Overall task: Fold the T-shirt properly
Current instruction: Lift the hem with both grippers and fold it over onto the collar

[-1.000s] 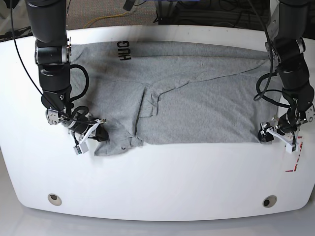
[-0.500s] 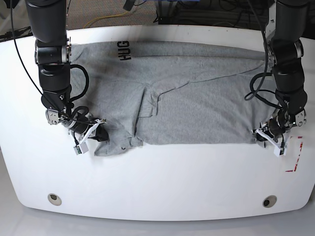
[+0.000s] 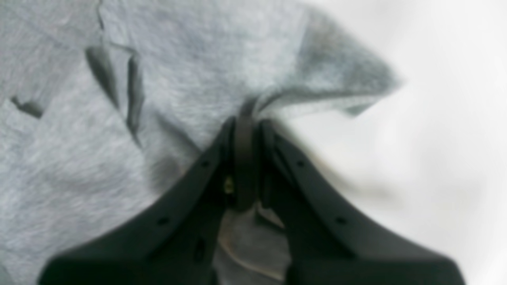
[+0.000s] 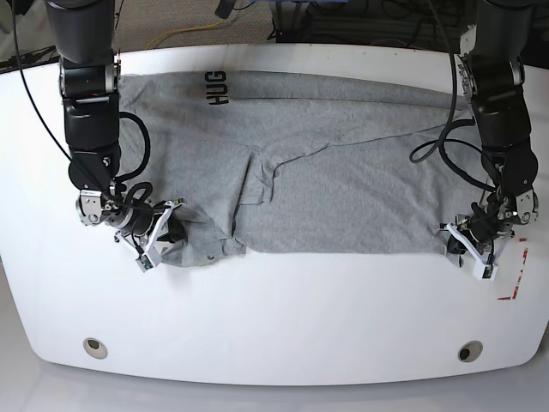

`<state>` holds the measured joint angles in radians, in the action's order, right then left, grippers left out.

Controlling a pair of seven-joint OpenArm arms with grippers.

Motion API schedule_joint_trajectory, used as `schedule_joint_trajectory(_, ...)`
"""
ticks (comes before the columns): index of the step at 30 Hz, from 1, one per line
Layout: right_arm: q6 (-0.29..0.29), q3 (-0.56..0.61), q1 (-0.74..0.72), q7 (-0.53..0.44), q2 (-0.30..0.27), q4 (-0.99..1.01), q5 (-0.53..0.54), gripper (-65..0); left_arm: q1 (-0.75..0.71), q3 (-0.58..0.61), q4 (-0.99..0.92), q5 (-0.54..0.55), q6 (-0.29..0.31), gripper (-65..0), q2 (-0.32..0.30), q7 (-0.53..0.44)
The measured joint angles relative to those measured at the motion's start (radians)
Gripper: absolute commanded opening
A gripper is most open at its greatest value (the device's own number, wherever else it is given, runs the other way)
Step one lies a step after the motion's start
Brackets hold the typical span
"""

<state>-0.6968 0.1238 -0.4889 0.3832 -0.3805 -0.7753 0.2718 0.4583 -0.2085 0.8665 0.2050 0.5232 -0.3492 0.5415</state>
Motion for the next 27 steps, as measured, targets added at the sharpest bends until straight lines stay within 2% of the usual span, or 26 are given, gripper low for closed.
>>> schedule_joint_trajectory(3,0.001,-0.002,0.000,0.020,-0.017,-0.051,-0.003,-65.0,-0.031,0.000,0.107,-0.002,0.001,-65.0,0.000,0.073)
schedule_joint_trajectory(7,0.000,-0.009,0.000,0.067,-0.029,-0.131,0.001,-65.0,-0.063,0.000,0.225,0.004,0.002,-65.0,0.000,0.101)
schedule_joint_trajectory(12,-0.007,-0.159,0.036,0.163,-0.023,-0.253,-0.001,-65.0,-0.102,-0.001,0.317,0.003,0.045,-65.0,0.000,0.127)
schedule_joint_trajectory(17,0.001,-0.197,0.064,0.283,-0.035,-0.392,-0.006,-65.0,-0.146,-0.056,0.404,0.016,0.059,-65.0,-0.001,0.166)
schedule_joint_trajectory(22,-0.007,-0.273,0.159,0.370,-0.014,-0.613,0.015,-65.0,-0.182,-0.080,0.489,0.002,0.053,-65.0,-0.014,0.209)
schedule_joint_trajectory(27,-0.002,-0.314,0.253,0.466,-0.019,-0.791,-0.001,-65.0,-0.247,-0.077,0.565,0.012,0.059,-65.0,-0.007,0.214)
